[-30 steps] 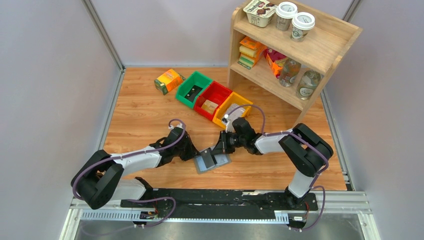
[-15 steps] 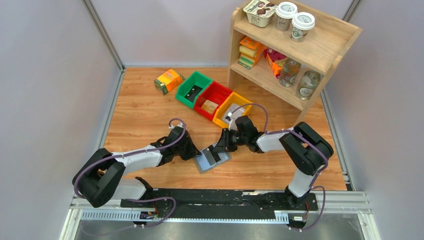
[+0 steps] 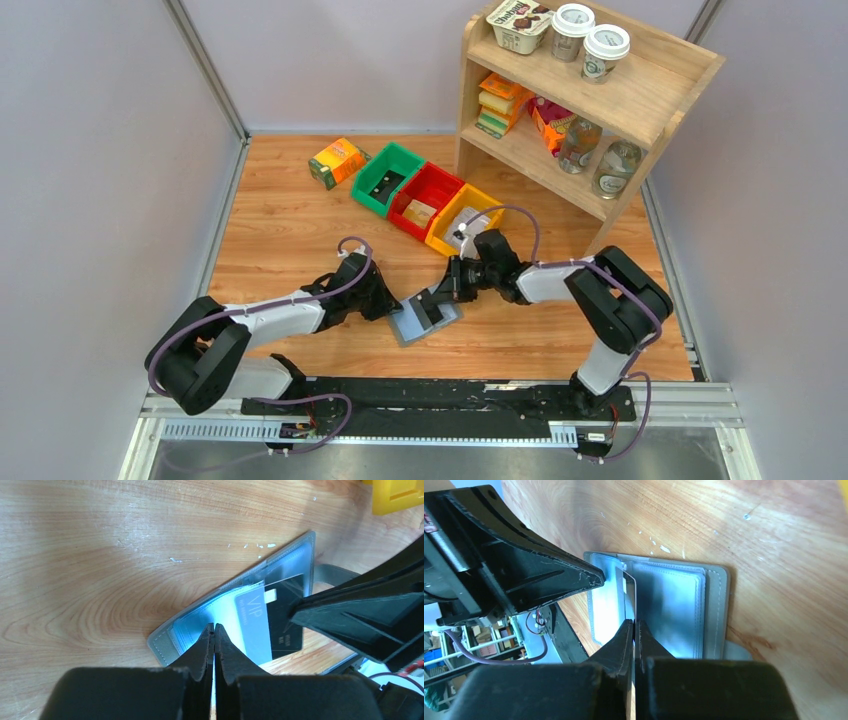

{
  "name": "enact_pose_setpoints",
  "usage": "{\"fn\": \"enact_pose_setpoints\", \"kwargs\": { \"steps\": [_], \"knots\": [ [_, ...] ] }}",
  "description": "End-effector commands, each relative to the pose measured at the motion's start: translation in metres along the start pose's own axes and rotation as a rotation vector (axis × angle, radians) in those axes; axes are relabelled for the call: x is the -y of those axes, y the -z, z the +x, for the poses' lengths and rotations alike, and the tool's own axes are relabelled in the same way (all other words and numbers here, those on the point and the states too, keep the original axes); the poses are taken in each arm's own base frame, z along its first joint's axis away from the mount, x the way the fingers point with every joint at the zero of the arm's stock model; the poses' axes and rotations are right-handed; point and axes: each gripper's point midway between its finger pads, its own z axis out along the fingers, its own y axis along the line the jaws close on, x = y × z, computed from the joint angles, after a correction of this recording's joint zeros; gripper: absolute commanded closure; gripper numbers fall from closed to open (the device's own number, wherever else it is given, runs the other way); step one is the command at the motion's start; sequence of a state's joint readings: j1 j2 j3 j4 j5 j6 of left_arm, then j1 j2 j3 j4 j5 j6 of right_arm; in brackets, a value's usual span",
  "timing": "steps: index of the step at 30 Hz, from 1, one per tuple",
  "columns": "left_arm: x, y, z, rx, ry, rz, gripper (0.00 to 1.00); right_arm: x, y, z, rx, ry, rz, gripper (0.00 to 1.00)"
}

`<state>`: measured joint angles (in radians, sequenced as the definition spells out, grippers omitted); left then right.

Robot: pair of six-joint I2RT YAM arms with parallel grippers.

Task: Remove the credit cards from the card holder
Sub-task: Remove the credit card from the card holder, then place the credit card in the storage box.

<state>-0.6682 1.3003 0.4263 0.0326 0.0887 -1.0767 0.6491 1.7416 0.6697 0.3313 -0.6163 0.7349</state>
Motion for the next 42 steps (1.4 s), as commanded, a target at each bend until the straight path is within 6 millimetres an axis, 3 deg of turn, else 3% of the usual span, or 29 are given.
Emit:
{"fn": "enact_pose_setpoints", "kwargs": {
  "steps": [1,6,8,12,14,19,24,30,33,42],
  "knots": [
    [-0.021,-0.002,0.01,-0.027,-0.016,-0.069,1.0,0.003,0.025,-0.016,0.077,0.055,0.068,1.0],
    [-0.006,0.005,0.001,0.004,-0.063,-0.015,1.0,-0.007,0.054,-0.03,0.154,0.112,0.117,1.0],
    [0.006,0.013,-0.007,0.036,-0.091,0.022,0.95,-0.014,0.063,-0.032,0.173,0.128,0.124,1.0],
    [0.037,0.04,-0.031,0.142,-0.165,0.119,0.74,-0.042,0.086,-0.043,0.246,0.186,0.09,1.0],
    [0.058,0.058,-0.041,0.196,-0.209,0.204,0.53,-0.055,0.097,-0.042,0.266,0.202,0.066,1.0],
    [0.114,0.11,-0.053,0.311,-0.318,0.484,0.34,-0.102,0.127,-0.05,0.374,0.283,-0.068,1.0],
    [0.159,0.147,-0.042,0.326,-0.4,0.771,0.32,-0.149,0.157,-0.049,0.455,0.363,-0.232,1.0],
    [0.186,0.167,-0.031,0.312,-0.458,0.976,0.32,-0.182,0.179,-0.044,0.496,0.411,-0.36,1.0],
    [0.196,0.176,-0.031,0.323,-0.472,1.037,0.32,-0.187,0.183,-0.042,0.506,0.42,-0.386,1.0],
    [0.213,0.177,-0.025,0.267,-0.498,1.115,0.39,-0.193,0.184,-0.04,0.501,0.434,-0.428,1.0]
  ]
}}
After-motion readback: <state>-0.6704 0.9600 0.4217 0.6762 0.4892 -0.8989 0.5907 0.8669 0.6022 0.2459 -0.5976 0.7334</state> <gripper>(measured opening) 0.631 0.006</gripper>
